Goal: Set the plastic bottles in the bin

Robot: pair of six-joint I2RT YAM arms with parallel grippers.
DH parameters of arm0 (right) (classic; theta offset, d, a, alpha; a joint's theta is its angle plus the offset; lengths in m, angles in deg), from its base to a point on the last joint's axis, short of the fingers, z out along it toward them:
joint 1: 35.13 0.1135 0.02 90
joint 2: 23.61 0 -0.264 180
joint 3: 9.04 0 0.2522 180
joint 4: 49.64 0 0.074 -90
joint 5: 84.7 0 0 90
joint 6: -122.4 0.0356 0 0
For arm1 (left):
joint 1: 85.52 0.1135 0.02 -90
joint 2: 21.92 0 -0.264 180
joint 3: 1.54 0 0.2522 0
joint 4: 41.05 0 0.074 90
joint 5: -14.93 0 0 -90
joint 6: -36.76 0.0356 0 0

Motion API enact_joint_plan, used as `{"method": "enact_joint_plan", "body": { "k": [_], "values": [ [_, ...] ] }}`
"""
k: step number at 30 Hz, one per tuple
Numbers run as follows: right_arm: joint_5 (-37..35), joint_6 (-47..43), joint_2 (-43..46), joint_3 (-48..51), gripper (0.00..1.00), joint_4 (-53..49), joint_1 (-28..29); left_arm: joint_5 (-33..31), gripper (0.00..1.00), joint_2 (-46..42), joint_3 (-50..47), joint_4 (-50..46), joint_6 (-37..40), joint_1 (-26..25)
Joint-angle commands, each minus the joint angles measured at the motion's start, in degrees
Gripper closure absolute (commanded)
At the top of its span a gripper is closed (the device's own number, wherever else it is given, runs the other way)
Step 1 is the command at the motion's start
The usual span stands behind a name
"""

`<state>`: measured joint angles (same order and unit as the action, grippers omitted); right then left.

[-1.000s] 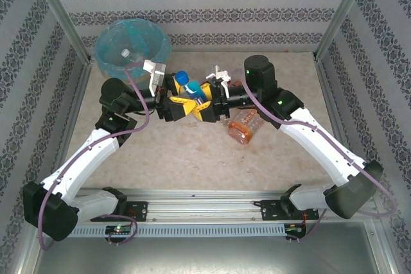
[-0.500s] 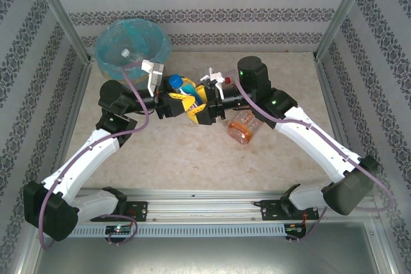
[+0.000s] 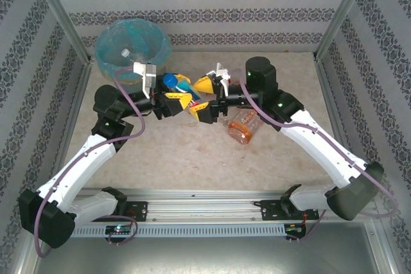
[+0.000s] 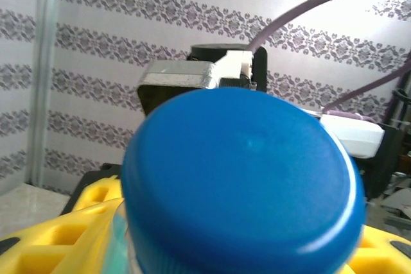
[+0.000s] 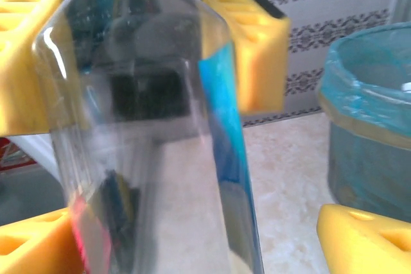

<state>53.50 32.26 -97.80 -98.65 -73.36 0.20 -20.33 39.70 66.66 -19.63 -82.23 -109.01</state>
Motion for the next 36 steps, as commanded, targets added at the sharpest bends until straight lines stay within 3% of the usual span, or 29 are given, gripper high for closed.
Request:
{"method": "enact_joint_plan", "body": {
  "k": [1, 14, 16, 23, 29, 36],
  "values": [
    [-7.03, -0.15, 3.48, 1.89, 0.10, 4.08, -1.86, -3.83, 0.65, -1.69, 3.15, -4.09, 5.84, 0.55],
    [-24.38, -2.47, 8.21, 5.56, 0.08, 11.35, -4.04, -19.78, 0.66, -0.26, 12.88, -17.20, 16.90, 3.61],
    [-24.91, -2.74, 8.05, 5.85, 0.09, 11.01, -4.13, -24.37, 0.71, 0.73, 15.42, -19.71, 18.13, 5.23],
    [-25.18, -2.86, 7.36, 7.42, 0.09, 10.79, -4.18, -43.64, 0.70, 7.07, 24.94, -30.83, 20.55, 12.30],
    [-25.19, -3.11, 6.52, 7.59, 0.10, 10.57, -4.29, -44.75, 0.71, 18.30, 32.16, -35.90, 22.06, 20.91],
    [-24.90, -4.24, 6.28, 6.82, 0.10, 9.32, -4.31, -43.67, 0.68, 31.07, 36.62, -38.14, 24.37, 25.30]
  ]
}}
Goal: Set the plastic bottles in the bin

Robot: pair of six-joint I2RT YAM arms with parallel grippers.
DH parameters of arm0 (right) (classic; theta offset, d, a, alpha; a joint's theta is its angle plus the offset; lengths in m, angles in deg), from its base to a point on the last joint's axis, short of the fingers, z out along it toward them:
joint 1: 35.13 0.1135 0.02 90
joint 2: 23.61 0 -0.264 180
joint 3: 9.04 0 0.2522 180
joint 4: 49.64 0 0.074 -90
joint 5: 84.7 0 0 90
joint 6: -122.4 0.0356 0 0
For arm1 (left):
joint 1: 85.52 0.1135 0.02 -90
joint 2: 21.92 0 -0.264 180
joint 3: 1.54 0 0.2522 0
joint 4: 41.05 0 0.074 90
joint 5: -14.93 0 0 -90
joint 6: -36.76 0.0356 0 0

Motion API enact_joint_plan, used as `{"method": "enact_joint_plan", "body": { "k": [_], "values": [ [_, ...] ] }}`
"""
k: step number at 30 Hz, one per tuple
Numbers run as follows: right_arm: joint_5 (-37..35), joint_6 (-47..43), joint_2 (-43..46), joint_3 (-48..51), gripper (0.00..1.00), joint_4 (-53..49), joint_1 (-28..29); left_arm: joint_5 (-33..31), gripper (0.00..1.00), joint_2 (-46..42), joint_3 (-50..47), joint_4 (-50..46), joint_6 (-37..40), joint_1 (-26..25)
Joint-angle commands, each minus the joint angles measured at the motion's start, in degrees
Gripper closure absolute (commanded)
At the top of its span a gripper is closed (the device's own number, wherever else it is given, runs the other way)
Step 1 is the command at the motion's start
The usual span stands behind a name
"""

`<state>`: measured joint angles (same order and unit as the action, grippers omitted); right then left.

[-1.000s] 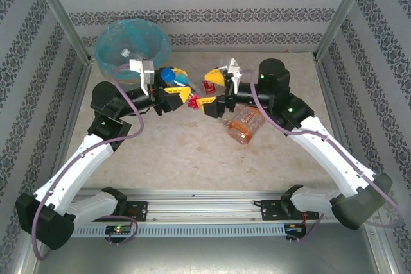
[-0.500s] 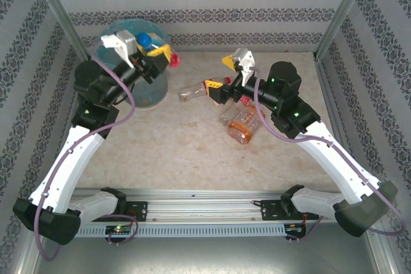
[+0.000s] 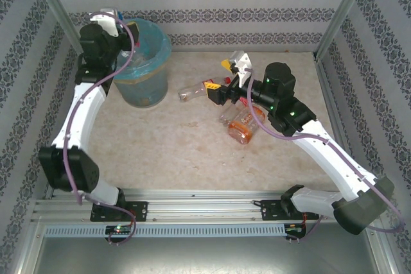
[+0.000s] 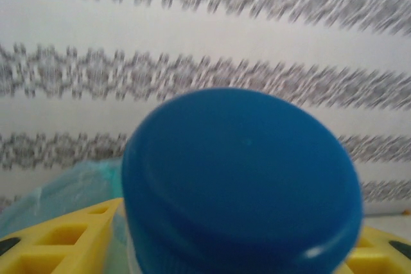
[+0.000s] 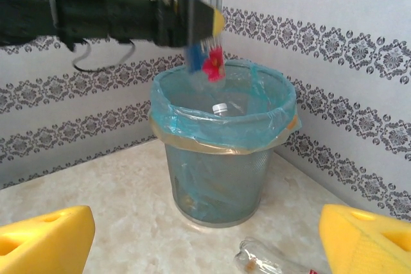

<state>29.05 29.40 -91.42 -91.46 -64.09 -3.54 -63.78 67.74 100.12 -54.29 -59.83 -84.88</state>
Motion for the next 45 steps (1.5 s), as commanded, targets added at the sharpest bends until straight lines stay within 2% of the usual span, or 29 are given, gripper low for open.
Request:
{"method": "enact_joint_plan", "body": {
  "k": [1, 9, 10, 12, 14, 15, 16, 23, 28, 32, 36, 40, 45],
  "values": [
    [-0.56, -1.55, -0.08, -0.34, 0.10, -0.34, -0.57, 0.69, 0.67, 4.63, 3.96, -4.08, 1.44, 1.28],
    [-1.69, -1.73, 0.65, 0.70, 0.10, -0.94, -0.57, 3.94, 0.57, 10.99, 4.08, -1.00, -1.04, 2.15],
    [-1.84, -1.74, 0.66, 0.72, 0.10, -0.90, -0.60, 5.31, 0.52, 11.72, 4.23, -0.58, -1.93, 2.42],
    [-2.02, -1.74, 0.66, 0.64, 0.10, -0.91, -0.66, 7.57, 0.37, 12.77, 4.96, -0.91, -3.10, 2.68],
    [-1.95, -1.74, 0.62, 0.46, 0.10, -0.89, -0.65, 8.59, 0.19, 13.42, 5.92, -2.06, -3.36, 2.78],
    [-1.95, -1.74, 0.58, 0.37, 0.10, -0.97, -0.63, 8.70, 0.13, 13.36, 6.06, -2.27, -3.43, 2.76],
    [-1.96, -1.74, 0.45, 0.29, 0.10, -0.88, -0.66, 8.76, 0.12, 13.22, 5.98, -2.18, -3.50, 2.78],
    [-1.00, -1.17, -0.73, -0.33, 0.10, -0.72, -0.59, 8.72, 0.11, 12.09, 5.53, -1.44, -4.43, 3.66],
    [-1.29, -1.31, -0.66, -0.27, 0.10, -0.61, -0.57, 5.08, 0.22, 10.90, 3.85, -0.43, -6.98, 5.85],
    [-1.44, -1.32, -0.83, -0.15, 0.10, -0.61, -0.64, 8.83, 0.23, 11.32, 4.10, -0.51, -9.23, 6.88],
    [-1.91, 0.17, -2.72, -1.55, 0.09, -1.25, -0.66, 9.69, 0.24, 10.19, 4.15, -0.33, -9.93, 6.83],
    [-6.44, 5.59, -7.54, -5.58, 0.08, -4.37, -1.00, 13.84, 0.22, 7.26, 4.61, 2.85, -11.54, 6.87],
    [-10.75, 15.92, -15.76, -13.37, 0.14, -11.93, -3.76, 18.92, 0.22, 2.54, 6.17, 4.28, -11.87, 6.83]
  ]
}}
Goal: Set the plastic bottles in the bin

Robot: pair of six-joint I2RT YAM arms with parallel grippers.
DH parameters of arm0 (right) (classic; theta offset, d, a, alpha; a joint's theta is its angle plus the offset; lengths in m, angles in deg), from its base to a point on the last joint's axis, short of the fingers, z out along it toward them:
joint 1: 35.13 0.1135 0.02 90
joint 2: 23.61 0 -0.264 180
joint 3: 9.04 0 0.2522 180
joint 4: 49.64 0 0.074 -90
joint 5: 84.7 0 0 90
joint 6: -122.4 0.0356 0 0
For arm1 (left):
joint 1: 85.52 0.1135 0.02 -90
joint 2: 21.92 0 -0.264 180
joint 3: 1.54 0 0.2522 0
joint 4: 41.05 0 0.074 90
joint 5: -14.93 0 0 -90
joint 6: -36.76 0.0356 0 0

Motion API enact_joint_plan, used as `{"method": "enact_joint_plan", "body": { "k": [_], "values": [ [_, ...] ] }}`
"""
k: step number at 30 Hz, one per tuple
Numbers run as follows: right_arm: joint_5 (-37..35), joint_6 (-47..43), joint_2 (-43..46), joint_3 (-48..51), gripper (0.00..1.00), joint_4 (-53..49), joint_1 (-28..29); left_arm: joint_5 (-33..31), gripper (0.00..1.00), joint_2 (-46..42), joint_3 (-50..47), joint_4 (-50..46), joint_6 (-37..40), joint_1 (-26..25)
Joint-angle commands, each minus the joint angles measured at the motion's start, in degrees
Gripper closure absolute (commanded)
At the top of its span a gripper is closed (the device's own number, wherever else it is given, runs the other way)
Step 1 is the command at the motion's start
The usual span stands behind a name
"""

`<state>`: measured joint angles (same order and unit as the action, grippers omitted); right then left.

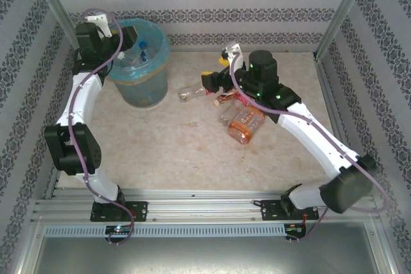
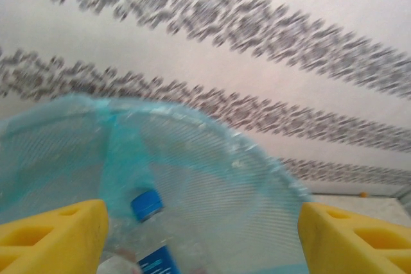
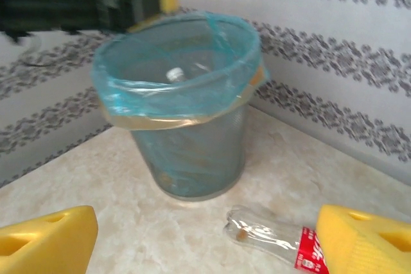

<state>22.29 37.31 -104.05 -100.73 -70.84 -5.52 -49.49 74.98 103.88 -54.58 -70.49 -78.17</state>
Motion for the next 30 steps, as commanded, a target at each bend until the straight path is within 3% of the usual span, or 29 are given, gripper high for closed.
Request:
{"method": "enact_joint_plan", "body": {
  "k": [1, 6, 12, 15, 18, 25, 30],
  "values": [
    [-4.42, 10.89, -5.17, -5.87, 0.15, -6.85, -2.54, 4.90, 0.22, -6.06, 2.30, 4.08, -0.43, -0.02],
    [-11.09, 17.51, -16.49, -17.58, 0.22, -19.72, -2.60, 0.72, 0.22, -14.60, -1.03, -3.19, 11.10, -3.53],
    [-21.35, 20.35, -31.28, -33.17, 0.19, -30.75, 1.55, -5.54, 0.21, -27.57, -17.48, -4.67, 18.78, -10.44],
    [-17.06, 22.60, -34.86, -37.34, 0.19, -33.46, 0.28, -10.15, 0.21, -28.61, -18.43, -13.00, 26.06, -17.55],
    [-11.74, 25.18, -31.63, -32.58, 0.22, -30.30, -3.07, -12.73, 0.19, -24.80, -14.18, -22.73, 31.01, -23.93],
    [-15.05, 22.97, -16.57, -16.86, 0.23, -30.92, -11.38, -11.97, 0.19, -10.07, -5.13, -31.22, 28.82, -29.20],
    [-16.21, 21.61, -6.38, -8.03, 0.23, -29.92, -16.09, -12.32, 0.18, 6.29, 8.87, -39.62, 28.22, -32.30]
  ]
}}
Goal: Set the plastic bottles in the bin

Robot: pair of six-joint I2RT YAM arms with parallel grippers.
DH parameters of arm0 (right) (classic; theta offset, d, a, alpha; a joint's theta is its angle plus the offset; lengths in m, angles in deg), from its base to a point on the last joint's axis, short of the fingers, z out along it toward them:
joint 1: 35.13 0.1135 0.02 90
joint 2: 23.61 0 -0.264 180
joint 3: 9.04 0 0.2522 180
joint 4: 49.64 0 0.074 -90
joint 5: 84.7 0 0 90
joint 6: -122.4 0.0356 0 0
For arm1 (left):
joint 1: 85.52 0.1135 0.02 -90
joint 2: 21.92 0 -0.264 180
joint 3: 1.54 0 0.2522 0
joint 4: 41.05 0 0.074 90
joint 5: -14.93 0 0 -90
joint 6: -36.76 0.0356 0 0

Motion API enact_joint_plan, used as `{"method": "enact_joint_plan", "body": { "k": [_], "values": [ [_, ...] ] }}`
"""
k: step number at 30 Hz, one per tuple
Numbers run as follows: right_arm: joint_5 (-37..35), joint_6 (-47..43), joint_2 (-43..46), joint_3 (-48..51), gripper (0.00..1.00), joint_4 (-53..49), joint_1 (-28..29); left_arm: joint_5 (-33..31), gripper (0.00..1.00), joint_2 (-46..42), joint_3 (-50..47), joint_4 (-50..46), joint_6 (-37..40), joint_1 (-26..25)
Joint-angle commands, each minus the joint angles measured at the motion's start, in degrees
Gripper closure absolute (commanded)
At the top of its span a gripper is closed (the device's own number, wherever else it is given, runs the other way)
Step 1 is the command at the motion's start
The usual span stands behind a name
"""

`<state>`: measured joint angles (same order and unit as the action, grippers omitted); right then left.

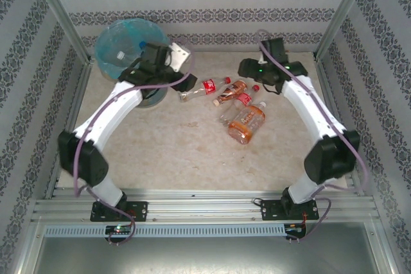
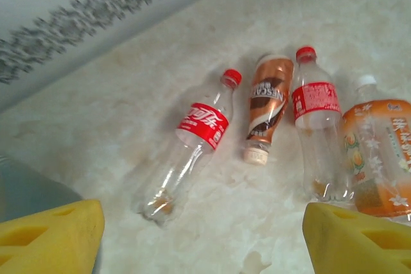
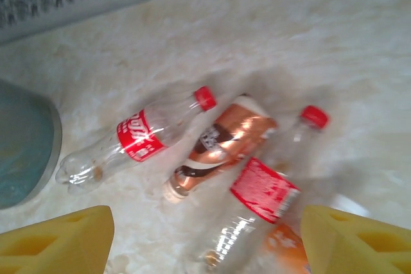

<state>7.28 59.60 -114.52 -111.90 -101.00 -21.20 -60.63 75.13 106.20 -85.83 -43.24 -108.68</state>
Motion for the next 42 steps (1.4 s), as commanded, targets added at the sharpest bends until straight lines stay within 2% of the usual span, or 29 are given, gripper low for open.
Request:
{"method": "enact_joint_plan", "body": {
  "k": [1, 4, 7, 14, 29, 42],
  "values": [
    [-1.12, -0.82, 5.38, 4.31, 0.23, 0.64, -0.90, -1.51, 0.18, 8.92, 9.62, -10.30, 0.88, -2.33],
    [-0.32, -1.31, 8.47, 7.17, 0.23, 1.93, -2.44, -3.78, 0.18, 17.83, 20.07, -16.44, 0.90, -4.29],
    [0.56, -1.85, 9.97, 9.04, 0.23, 3.05, -3.35, -3.84, 0.17, 25.19, 27.57, -18.46, -0.04, -4.63],
    [4.46, -2.85, 8.47, 9.88, 0.22, 3.63, -4.53, -4.77, 0.15, 46.01, 53.75, -30.96, 0.72, -4.40],
    [8.68, -2.50, 7.72, 12.01, 0.21, 6.96, -4.71, -5.11, 0.16, 53.99, 54.65, -28.87, -0.30, -2.72],
    [9.72, -1.82, 8.74, 13.25, 0.21, 7.57, -4.66, -6.72, 0.19, 56.38, 54.08, -28.09, 0.97, -1.97]
  ]
}}
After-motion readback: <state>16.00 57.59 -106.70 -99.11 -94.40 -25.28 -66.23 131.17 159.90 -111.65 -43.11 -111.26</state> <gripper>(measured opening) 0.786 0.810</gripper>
